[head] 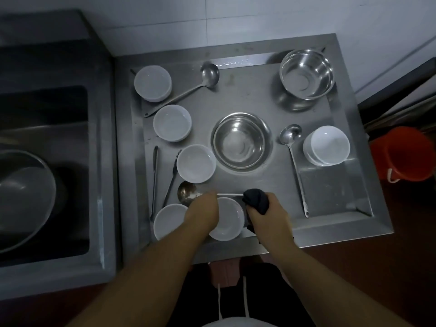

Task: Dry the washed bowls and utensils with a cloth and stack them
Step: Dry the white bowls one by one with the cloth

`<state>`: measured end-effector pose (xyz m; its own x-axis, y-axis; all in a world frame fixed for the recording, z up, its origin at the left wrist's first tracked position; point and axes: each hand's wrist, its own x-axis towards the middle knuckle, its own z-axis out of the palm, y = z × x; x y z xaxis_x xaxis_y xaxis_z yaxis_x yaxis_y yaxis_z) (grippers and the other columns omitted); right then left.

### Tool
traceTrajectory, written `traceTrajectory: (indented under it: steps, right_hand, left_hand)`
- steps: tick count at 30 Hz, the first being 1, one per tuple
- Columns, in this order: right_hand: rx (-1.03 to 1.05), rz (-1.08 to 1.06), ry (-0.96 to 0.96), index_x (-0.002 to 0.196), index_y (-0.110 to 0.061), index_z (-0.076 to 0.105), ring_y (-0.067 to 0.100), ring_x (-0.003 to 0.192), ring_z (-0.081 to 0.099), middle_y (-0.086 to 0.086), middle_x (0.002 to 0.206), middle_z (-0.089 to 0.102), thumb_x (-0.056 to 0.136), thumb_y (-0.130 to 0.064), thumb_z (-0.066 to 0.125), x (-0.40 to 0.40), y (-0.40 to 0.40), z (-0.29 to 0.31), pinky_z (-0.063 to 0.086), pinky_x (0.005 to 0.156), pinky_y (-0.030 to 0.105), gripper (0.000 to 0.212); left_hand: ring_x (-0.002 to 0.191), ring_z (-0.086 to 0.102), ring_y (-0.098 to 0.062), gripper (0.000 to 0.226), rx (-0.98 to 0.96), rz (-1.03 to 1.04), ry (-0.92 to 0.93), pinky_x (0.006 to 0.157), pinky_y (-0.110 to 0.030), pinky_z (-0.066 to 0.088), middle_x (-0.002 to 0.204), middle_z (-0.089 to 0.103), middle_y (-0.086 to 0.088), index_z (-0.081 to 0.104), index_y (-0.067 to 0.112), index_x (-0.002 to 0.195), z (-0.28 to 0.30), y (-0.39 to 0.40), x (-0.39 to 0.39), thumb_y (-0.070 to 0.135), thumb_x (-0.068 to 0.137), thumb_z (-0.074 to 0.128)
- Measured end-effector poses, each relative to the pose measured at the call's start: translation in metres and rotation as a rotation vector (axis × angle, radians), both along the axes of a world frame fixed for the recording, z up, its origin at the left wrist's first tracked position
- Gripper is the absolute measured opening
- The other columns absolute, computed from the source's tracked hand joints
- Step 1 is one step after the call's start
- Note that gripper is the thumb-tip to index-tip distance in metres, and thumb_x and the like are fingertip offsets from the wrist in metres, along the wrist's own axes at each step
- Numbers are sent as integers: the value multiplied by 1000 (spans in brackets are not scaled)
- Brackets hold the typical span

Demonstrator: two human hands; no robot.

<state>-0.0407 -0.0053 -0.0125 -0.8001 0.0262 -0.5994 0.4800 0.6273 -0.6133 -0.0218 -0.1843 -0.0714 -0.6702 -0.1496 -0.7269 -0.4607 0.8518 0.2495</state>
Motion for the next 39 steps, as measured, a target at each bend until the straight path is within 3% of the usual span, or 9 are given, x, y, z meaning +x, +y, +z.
traceTrajectory:
  steps: [7,13,18,22,25,28,33,36,39]
  right_hand:
    - [-42,7,-1,96,-39,61,19,71,73,-3,81,71,88,-39,73,-21,16,11,65,64,47,15]
    - [-130,10,63,99,-41,62,23,76,75,-1,83,74,82,-53,71,-29,9,43,65,69,53,23]
    - [-237,27,216,102,-37,62,22,87,72,-1,93,72,98,-38,64,-33,-29,96,63,80,52,6]
    - [-269,161,405,112,-38,58,7,92,62,-10,99,65,97,-22,50,-33,-75,142,56,83,43,24]
    - [-173,385,584,124,-23,57,7,90,58,-10,99,62,98,-14,54,-33,-106,170,53,80,39,28]
    - [-67,563,716,137,-25,54,16,100,62,-3,119,68,100,-26,62,-32,-132,188,47,82,29,39]
    - [-94,531,800,138,-32,59,12,98,64,-8,119,71,96,-31,69,-22,-161,215,39,74,8,43]
    - [-239,455,767,130,-43,61,6,88,68,-19,101,72,93,-30,71,-15,-168,229,58,76,28,41]
    - [-350,445,703,125,-49,62,11,88,72,-22,98,72,90,-29,73,-9,-170,245,64,75,40,42]
  left_hand:
    - [112,67,-32,30,70,103,-13,96,-44,56,125,69,-12,65,12,127,17,0,-6,11,99,54]
    - [94,70,-22,25,378,558,94,81,-40,61,107,75,-4,72,19,115,59,-26,1,20,93,60]
    - [97,70,-29,19,658,994,187,81,-41,64,115,69,-14,67,18,111,108,-51,4,13,94,62]
    - [99,71,-35,23,916,1166,253,78,-42,64,117,70,-24,66,10,119,148,-70,5,12,96,62]
    - [99,75,-31,22,1113,1183,353,81,-42,65,108,77,-20,70,3,117,184,-86,5,5,98,60]
    - [92,76,-24,25,1214,1089,433,80,-38,63,99,77,-16,70,2,118,214,-103,11,3,95,60]
    - [114,72,-38,46,1285,973,539,101,-56,57,125,71,-24,55,6,135,252,-131,24,9,91,70]
    - [121,69,-41,49,1380,891,530,101,-50,58,132,69,-24,53,6,141,270,-149,33,22,98,68]
    - [130,62,-42,55,1439,794,504,103,-51,57,143,62,-22,56,14,147,278,-165,44,38,99,65]
